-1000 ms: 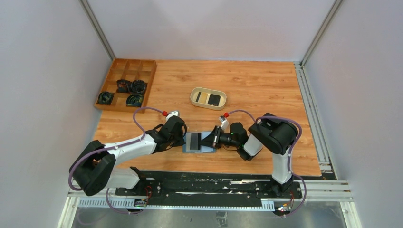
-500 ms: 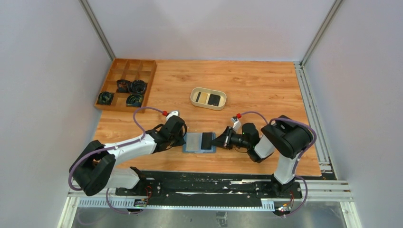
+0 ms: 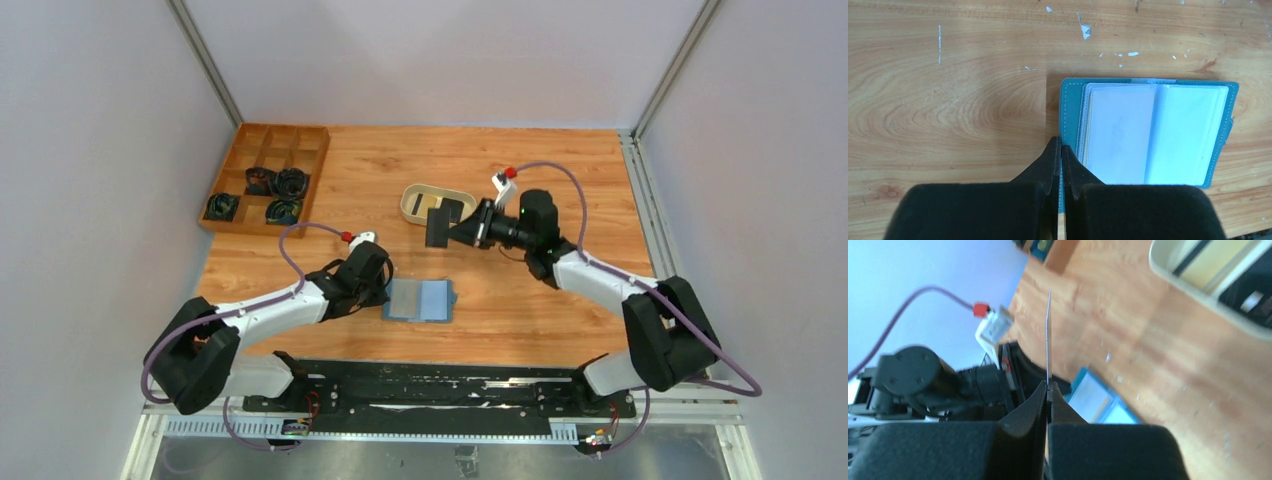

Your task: Take the credit cards out of the card holder

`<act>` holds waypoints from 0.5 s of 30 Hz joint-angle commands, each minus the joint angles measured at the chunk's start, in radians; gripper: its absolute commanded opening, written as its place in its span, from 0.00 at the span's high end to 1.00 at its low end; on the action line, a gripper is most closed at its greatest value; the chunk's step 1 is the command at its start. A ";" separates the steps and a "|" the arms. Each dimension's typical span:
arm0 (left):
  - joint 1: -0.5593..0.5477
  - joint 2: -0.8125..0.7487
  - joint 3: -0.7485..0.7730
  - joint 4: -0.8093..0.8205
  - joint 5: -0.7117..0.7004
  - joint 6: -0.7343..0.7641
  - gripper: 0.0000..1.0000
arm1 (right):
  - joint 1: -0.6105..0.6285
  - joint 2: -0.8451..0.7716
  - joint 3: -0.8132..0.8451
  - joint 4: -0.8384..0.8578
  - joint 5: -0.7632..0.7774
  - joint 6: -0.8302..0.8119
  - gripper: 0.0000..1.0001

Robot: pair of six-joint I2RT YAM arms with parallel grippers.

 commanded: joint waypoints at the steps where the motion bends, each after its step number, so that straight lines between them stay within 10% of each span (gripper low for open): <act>1: -0.012 -0.017 0.042 -0.024 -0.031 0.017 1.00 | -0.081 0.042 0.183 -0.282 -0.005 -0.150 1.00; 15: -0.012 -0.071 0.059 -0.061 -0.048 0.021 1.00 | -0.142 0.400 0.656 -0.526 0.060 -0.147 1.00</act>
